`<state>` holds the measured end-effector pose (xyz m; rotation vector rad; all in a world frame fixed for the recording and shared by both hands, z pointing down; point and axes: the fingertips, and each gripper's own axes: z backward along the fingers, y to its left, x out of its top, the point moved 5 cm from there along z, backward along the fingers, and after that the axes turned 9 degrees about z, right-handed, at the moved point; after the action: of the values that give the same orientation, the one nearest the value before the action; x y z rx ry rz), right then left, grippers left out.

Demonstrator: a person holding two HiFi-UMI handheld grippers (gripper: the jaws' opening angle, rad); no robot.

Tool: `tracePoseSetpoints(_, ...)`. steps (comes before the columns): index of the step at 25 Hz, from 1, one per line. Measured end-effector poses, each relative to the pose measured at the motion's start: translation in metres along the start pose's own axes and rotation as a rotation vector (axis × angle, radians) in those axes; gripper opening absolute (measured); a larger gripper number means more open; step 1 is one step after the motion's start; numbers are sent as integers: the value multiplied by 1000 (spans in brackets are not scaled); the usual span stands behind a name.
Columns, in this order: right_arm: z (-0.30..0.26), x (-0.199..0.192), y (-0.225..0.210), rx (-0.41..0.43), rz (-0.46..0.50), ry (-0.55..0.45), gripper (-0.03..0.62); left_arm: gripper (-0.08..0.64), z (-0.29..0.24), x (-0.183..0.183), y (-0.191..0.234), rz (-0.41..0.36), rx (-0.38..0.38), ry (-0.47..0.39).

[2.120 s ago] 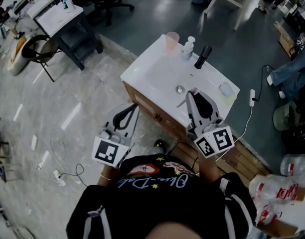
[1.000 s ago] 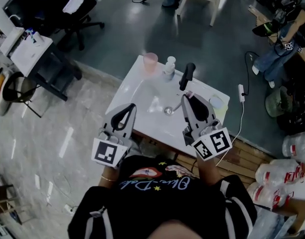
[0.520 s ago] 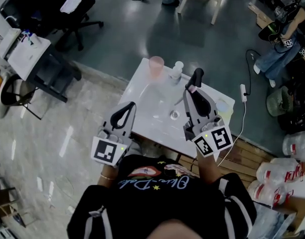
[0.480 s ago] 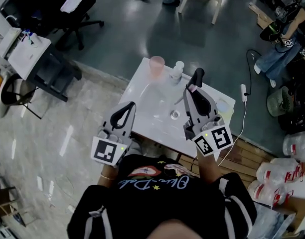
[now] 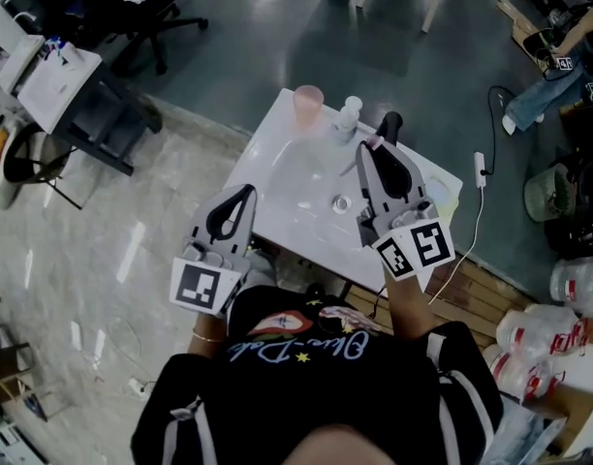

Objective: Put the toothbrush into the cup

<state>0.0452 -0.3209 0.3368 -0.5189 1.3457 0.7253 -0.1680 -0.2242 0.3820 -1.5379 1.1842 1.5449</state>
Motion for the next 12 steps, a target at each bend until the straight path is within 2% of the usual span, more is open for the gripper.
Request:
tracePoseSetpoints(6, 8, -3, -2, 9, -15, 0, 38, 3, 7, -3, -7, -3, 36, -7)
tracePoseSetpoints(12, -4, -4, -13, -52, 7, 5, 38, 3, -20, 0, 7, 1, -47, 16)
